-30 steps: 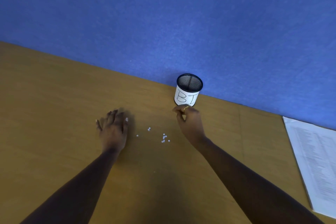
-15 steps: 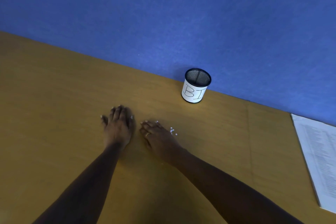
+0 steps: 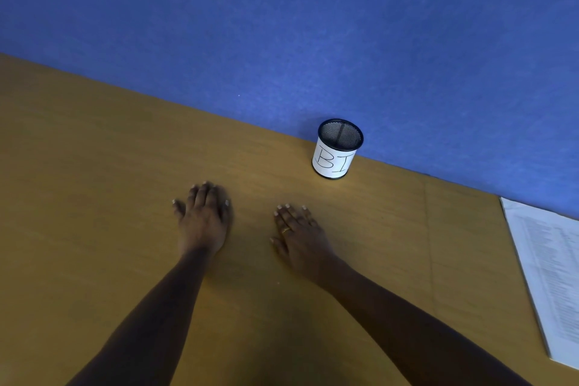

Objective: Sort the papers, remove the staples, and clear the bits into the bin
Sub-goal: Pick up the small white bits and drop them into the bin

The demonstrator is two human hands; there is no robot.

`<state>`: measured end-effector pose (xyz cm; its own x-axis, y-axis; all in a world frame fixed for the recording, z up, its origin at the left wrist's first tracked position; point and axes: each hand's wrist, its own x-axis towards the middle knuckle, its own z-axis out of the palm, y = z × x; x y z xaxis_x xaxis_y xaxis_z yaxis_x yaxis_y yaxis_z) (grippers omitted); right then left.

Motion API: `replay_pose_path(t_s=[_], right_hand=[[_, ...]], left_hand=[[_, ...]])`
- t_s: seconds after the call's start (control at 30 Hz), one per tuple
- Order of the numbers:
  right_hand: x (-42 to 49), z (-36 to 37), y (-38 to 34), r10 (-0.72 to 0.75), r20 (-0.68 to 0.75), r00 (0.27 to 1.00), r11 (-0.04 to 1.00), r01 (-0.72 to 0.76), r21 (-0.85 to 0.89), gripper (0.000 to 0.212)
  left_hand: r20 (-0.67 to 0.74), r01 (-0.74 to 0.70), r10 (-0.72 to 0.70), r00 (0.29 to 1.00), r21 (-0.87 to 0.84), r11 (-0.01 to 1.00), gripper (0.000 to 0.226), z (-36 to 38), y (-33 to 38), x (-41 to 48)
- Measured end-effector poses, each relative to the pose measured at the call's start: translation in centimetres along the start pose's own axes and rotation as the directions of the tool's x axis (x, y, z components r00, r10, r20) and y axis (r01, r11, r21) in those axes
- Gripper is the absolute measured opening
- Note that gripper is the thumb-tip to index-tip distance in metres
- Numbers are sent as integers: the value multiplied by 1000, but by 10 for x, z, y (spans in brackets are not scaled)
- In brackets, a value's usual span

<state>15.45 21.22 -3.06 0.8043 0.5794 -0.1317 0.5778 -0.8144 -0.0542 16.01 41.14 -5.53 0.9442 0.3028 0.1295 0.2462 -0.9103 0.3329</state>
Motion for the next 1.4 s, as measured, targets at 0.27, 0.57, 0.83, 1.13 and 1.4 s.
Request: replay_pose_path(t_s=[0.27,0.57,0.83,1.13,1.4], right_hand=[[-7,-10,11,159,-160,974,876,-65,477,40],[-9,10,13,-37,-71,997,968,54,244,47],[-7,2,28,260,-287,922,779,-25,627,34],[-28,4,15,-182,-84,980,919,200,339,103],[-27,8,14,-97,-97,991,936,124,330,97]], left_hand=[[-14,1,-2,1000,-14,1000,47,2,0,0],[-5,1,-1,1000,6,1000,48,3,-2,0],[10,8,-8,1000,22,1000,50,3,-2,1],[25,-1,0,1000,13,1000,51,0,1,-5],[30,-17,17,999,11,1000,53,0,4,-17]])
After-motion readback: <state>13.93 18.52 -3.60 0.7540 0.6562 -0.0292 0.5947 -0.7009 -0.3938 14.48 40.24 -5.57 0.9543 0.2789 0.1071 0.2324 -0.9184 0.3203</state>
